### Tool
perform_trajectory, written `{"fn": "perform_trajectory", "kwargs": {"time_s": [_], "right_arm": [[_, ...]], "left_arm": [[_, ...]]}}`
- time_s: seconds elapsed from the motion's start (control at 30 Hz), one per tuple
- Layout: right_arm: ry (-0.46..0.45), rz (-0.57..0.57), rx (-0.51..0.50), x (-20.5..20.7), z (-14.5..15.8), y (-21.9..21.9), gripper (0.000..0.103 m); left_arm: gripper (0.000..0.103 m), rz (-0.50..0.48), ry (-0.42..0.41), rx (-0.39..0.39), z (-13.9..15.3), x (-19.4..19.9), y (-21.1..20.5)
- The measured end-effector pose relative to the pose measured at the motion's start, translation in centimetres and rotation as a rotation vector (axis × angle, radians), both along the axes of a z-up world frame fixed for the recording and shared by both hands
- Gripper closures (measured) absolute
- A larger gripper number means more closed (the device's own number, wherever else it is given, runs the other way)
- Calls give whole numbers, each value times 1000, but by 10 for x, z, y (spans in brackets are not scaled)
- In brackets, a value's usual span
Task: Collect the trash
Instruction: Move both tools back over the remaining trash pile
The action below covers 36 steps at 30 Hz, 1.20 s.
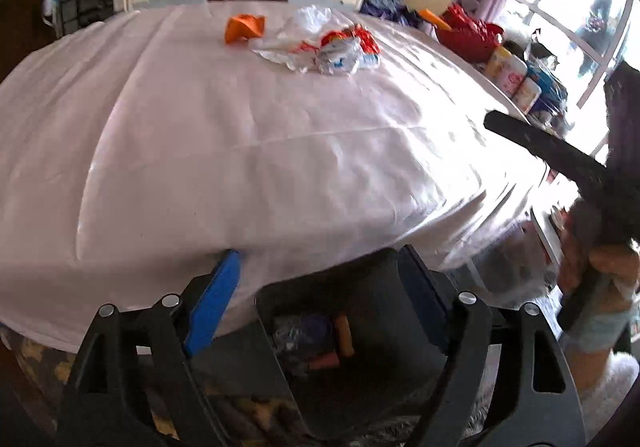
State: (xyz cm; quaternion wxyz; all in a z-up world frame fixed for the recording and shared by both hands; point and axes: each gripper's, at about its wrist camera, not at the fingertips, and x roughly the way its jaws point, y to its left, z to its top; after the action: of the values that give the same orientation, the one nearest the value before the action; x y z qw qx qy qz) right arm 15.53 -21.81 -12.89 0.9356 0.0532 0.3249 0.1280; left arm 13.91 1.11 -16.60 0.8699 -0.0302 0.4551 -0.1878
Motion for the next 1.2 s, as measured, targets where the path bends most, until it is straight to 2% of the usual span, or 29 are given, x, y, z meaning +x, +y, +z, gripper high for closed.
{"fn": "perform_trajectory", "kwargs": {"time_s": [0.1,0.27,0.37,0.47,0.6,1.03,1.13,1.2], "right_arm": [[-8,38,-4,14,6,18,26],[-12,67,-10,32,11,41,26],[-4,74,-29,44,11,53,29],[-3,84,-43,55,11,60,37],[-1,73,-61,71,11,66,48],[63,84,-110,121,-9,79,52],[63,98,-110,123,-12,79,66],[53,103,-109,123,-12,78,71]], "left_arm": [[27,-32,22,23,0,2,-2],[27,-51,6,45,6,-1,-4],[26,19,-114,139,26,-5,-3],[26,22,-154,129,42,-3,-1],[26,48,-210,205,52,7,-5],[26,102,-244,227,58,77,-1],[27,124,-235,220,57,100,3],[27,145,-219,198,56,114,7]]}}
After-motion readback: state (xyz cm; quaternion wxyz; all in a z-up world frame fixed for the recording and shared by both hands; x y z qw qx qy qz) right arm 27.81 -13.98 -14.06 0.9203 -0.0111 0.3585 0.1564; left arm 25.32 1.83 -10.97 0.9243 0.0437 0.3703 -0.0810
